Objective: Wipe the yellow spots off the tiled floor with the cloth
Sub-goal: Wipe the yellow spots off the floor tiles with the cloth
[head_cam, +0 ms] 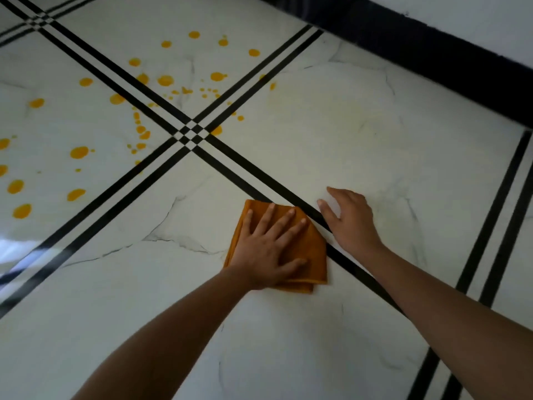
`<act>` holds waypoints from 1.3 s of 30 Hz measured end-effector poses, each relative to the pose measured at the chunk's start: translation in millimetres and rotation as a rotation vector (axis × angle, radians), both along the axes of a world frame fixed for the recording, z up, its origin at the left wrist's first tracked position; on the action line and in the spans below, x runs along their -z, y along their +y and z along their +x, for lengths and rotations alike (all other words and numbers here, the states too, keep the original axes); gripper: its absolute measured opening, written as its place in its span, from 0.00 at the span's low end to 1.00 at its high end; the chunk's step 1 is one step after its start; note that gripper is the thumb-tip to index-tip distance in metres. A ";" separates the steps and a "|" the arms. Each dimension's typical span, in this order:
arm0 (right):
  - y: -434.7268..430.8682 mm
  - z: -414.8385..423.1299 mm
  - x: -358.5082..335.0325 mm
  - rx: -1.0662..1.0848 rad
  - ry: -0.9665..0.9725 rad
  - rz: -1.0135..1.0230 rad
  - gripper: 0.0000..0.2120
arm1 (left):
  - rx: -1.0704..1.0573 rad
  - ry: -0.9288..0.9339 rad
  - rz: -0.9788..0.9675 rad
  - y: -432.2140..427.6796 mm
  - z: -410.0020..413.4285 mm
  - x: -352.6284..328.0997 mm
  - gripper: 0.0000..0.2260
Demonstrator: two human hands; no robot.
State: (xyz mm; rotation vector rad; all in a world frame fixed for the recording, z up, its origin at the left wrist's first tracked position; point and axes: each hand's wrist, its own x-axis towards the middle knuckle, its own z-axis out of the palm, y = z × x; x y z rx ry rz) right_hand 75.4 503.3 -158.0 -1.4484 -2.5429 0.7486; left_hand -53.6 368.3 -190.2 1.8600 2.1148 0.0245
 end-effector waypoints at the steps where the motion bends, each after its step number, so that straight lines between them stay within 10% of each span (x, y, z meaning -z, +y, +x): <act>1: -5.7 -4.4 -0.7 -0.003 -0.014 -0.032 0.22 | -0.052 -0.068 0.040 -1.5 -1.6 -1.2 0.31; 16: -102.1 -47.8 -178.8 0.344 0.096 -0.866 0.06 | -0.656 -0.322 0.017 -80.6 -9.0 -184.9 0.28; 29: -244.4 -162.6 -638.4 0.457 0.245 -0.712 0.14 | -0.937 -0.433 0.119 -240.3 -108.5 -630.1 0.26; 39: -311.0 -310.0 -753.4 0.328 0.355 -0.730 0.12 | -0.929 -0.407 0.198 -314.2 -236.1 -744.9 0.24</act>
